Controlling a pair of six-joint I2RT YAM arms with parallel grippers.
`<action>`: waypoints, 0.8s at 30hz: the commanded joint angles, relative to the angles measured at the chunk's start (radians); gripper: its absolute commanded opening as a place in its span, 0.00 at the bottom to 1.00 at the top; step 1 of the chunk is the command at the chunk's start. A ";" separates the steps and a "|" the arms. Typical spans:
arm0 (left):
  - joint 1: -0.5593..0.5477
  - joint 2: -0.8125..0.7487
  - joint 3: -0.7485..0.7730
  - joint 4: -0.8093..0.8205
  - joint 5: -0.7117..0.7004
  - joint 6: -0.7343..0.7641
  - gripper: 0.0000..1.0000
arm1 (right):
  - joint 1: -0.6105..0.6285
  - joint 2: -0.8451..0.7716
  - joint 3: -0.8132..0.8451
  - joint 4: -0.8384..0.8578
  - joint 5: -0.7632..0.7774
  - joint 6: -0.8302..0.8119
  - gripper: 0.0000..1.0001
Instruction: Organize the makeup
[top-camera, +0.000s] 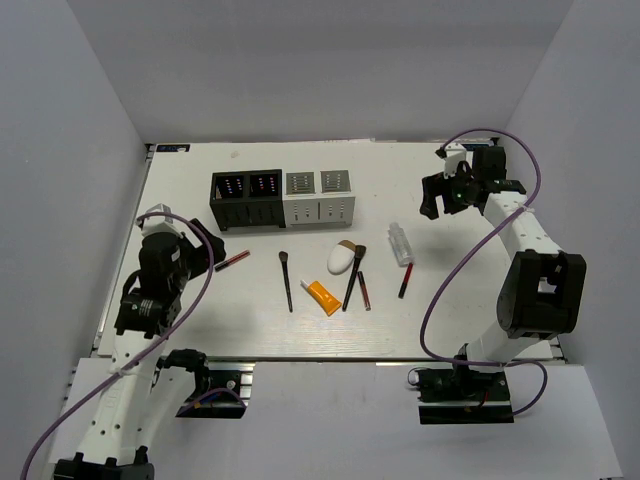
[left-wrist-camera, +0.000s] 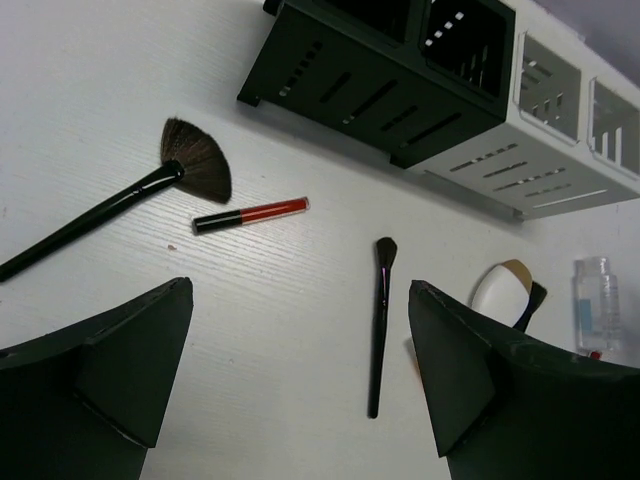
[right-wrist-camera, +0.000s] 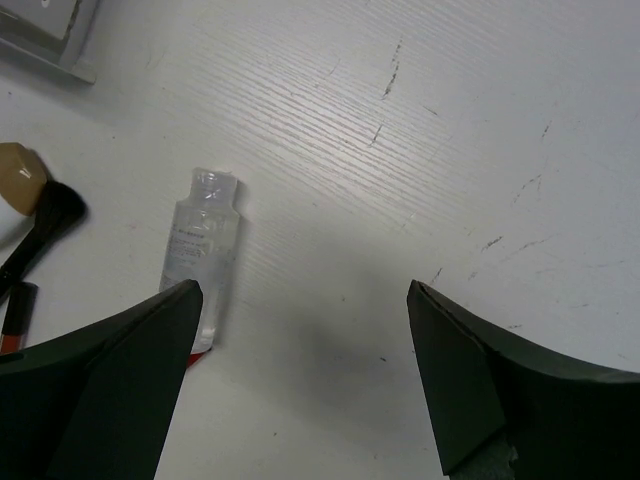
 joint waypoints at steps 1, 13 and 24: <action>0.004 0.031 -0.002 -0.003 0.033 0.025 0.98 | -0.002 -0.014 0.021 -0.025 -0.035 -0.051 0.89; 0.004 0.123 -0.014 0.016 0.016 0.037 0.96 | 0.007 -0.038 -0.038 -0.061 0.002 -0.284 0.89; 0.024 0.411 0.066 0.099 0.008 0.115 0.67 | 0.002 -0.072 -0.139 -0.068 -0.132 -0.332 0.13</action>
